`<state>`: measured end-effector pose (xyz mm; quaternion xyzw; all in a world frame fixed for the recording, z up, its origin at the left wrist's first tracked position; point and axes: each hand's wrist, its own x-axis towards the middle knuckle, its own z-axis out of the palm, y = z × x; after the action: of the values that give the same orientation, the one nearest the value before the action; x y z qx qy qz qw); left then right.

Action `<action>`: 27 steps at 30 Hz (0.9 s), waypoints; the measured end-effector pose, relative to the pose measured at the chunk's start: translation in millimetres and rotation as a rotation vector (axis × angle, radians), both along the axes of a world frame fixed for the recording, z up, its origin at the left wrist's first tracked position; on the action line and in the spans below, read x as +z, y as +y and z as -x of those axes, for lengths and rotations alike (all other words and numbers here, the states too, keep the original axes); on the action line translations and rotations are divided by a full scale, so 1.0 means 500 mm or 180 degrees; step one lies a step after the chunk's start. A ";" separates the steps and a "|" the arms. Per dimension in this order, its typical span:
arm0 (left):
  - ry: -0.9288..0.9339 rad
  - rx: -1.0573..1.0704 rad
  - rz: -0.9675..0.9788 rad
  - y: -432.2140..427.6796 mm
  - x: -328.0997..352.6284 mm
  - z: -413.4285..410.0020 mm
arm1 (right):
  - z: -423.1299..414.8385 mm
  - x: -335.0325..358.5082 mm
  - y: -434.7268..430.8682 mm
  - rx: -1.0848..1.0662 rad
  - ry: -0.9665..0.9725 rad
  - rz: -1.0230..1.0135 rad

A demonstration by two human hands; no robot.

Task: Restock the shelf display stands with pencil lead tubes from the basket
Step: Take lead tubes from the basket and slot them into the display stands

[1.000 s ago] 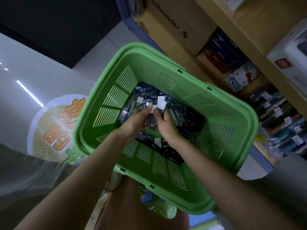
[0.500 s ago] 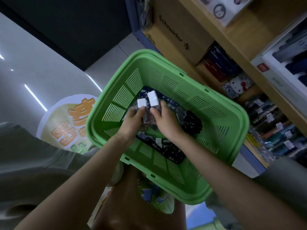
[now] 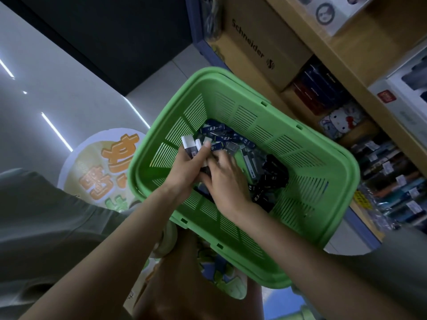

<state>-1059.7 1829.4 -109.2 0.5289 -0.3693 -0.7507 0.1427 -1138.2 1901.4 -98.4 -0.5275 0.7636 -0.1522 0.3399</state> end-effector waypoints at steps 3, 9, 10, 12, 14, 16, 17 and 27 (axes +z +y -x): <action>-0.0061 -0.0127 -0.0113 -0.001 -0.011 -0.003 | 0.008 -0.017 -0.007 0.0163 -0.0058 -0.0263; -0.0743 -0.0055 -0.0203 -0.014 -0.056 -0.025 | 0.073 -0.044 -0.041 0.0255 -0.2401 -0.1178; -0.0865 -0.0064 -0.0127 -0.016 -0.061 -0.022 | 0.071 -0.052 -0.045 0.0174 -0.2316 -0.1133; -0.1058 0.0038 -0.0089 -0.022 -0.069 -0.016 | 0.052 -0.066 -0.047 -0.0106 -0.2252 -0.0994; -0.1118 0.0244 -0.0199 -0.032 -0.078 -0.012 | 0.035 -0.084 -0.046 -0.0467 -0.2426 -0.0878; -0.1052 0.0332 -0.0320 -0.039 -0.085 -0.012 | 0.038 -0.102 -0.044 -0.0867 -0.2618 -0.0806; -0.1021 0.0301 -0.0360 -0.041 -0.086 -0.012 | 0.046 -0.109 -0.046 -0.1101 -0.2652 -0.0762; -0.0948 -0.0471 -0.0100 -0.053 -0.104 0.015 | 0.054 -0.160 -0.058 -0.2276 -0.2346 -0.0598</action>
<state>-1067.3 1802.7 -161.1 0.6079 -0.4125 -0.6781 0.0224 -1165.1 1872.5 -178.6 -0.1125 0.7360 -0.3652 0.5588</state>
